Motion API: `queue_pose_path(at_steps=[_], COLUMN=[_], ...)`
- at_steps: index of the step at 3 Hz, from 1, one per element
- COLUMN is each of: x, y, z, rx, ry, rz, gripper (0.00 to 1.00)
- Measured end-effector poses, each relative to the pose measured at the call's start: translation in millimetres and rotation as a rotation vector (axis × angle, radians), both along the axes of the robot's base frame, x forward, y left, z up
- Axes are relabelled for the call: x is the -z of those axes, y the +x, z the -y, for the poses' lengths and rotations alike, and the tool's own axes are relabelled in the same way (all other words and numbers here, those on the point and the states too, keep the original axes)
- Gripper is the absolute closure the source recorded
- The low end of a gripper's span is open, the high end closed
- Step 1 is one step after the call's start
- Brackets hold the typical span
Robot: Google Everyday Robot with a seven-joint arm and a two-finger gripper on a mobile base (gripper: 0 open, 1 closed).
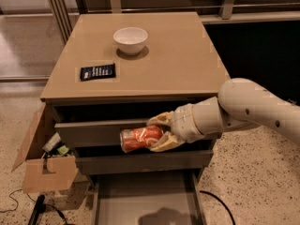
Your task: Pick coke can from bottom drawer and place on counter
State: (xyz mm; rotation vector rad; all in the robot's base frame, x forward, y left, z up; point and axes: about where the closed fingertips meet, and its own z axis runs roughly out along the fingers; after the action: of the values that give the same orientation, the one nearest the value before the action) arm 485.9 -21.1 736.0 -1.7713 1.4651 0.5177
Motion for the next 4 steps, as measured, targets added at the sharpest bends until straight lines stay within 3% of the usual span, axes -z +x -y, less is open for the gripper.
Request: queue_pose_path(at_steps=[1,2,3,4], x=[-40.5,-84.2,-86.4,-127.1], y=[3.9,20.0,22.0,56.2], z=[-3.7,7.5,8.0,24.8], rx=[0.018,0.047,0.056,0.23], ry=[-0.003,0.005,0.006,0.03], rz=[0.031,0.065,0.069,0.131], gripper=[1.0,1.0,1.0,1.0])
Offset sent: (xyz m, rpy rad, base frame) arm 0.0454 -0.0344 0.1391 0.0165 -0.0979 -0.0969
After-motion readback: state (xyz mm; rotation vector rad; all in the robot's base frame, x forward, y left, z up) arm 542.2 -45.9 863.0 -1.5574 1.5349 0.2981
